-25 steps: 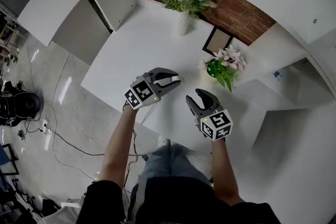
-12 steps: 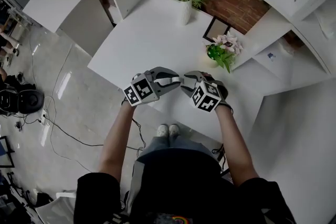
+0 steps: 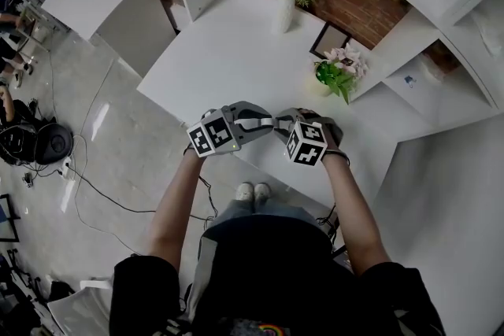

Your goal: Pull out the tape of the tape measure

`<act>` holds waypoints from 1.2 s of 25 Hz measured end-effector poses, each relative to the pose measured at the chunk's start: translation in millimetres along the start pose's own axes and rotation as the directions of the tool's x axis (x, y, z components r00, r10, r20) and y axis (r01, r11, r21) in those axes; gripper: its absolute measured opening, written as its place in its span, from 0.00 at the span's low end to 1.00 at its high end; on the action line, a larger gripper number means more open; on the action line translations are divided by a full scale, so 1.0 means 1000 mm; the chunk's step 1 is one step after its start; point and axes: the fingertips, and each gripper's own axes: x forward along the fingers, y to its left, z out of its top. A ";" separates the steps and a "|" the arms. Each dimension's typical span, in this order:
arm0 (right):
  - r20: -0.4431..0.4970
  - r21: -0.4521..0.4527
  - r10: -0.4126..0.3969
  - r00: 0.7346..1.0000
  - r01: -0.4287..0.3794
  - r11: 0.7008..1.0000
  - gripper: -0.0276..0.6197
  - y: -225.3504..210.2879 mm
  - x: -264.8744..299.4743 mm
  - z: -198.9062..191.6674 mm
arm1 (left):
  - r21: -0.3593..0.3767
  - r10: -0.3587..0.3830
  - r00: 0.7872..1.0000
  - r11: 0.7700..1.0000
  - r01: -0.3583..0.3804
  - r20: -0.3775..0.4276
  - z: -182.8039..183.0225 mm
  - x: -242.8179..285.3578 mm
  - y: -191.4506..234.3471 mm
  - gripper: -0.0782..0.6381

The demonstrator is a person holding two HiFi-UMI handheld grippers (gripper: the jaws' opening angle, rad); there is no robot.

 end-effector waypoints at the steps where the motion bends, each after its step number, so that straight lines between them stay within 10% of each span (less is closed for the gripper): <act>1: -0.005 0.001 0.002 1.000 -0.002 1.000 0.21 0.001 0.000 -0.001 | -0.004 -0.004 1.000 1.000 0.004 -0.002 -0.002 -0.001 -0.001 0.23; 30: -0.179 0.161 0.014 0.984 0.015 0.987 0.20 0.004 -0.030 -0.096 | -0.093 -0.039 0.994 0.995 0.029 -0.103 -0.051 -0.060 -0.004 0.23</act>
